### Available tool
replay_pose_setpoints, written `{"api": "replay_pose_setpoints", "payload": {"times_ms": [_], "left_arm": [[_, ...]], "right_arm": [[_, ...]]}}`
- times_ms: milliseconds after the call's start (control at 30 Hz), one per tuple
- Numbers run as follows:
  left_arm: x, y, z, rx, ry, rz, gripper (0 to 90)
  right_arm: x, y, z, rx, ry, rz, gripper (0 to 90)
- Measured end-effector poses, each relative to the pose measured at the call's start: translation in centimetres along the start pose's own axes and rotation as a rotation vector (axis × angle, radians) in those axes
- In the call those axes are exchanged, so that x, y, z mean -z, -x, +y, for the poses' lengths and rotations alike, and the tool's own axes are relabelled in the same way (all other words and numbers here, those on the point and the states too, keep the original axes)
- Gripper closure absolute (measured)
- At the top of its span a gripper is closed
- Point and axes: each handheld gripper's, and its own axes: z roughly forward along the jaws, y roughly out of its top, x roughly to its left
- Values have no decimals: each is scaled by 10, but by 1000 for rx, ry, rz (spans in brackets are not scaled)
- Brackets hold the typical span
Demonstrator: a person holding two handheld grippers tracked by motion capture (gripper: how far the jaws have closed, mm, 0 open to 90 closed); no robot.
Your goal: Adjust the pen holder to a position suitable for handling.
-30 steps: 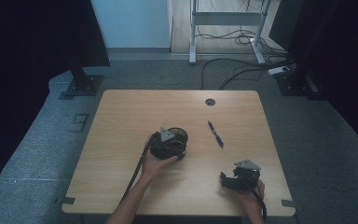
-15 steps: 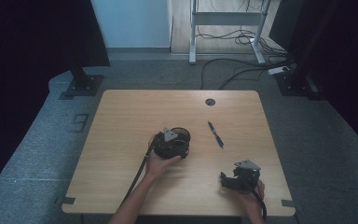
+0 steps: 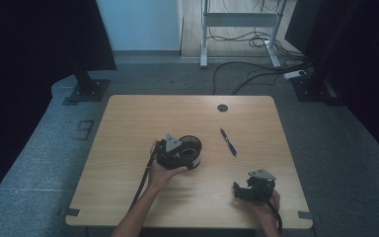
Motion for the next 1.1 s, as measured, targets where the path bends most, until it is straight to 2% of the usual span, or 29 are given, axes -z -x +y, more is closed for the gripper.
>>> {"api": "replay_pose_setpoints", "payload": {"times_ms": [167,267,300,433,667,900,933,1033,1100], "left_arm": [[17,-2,-5,14,39,-16,0],[23,-2,-8,13,42,-22,9],[30,-2,-11,19,41,-38,15],[39,-4,-17,33,31,-46,26],[63,-12,-42,54,-8,-48,53],[78,-19,-63,60,-47,-32,71],[83,-22,-69,69,-52,-24,74],[86,-26,-75,66,-60,-7,91],[87,-32,-80,64,-86,8,122]], "right_arm": [[0,0,0,0,0,0,33],[0,0,0,-1,1,1,33],[0,0,0,1,-1,0,33],[0,0,0,1,0,1,33],[0,0,0,0,1,0,36],[0,0,0,-2,2,-1,40],[0,0,0,-3,3,-2,42],[0,0,0,-3,3,-2,43],[0,0,0,-4,3,-3,43]]}}
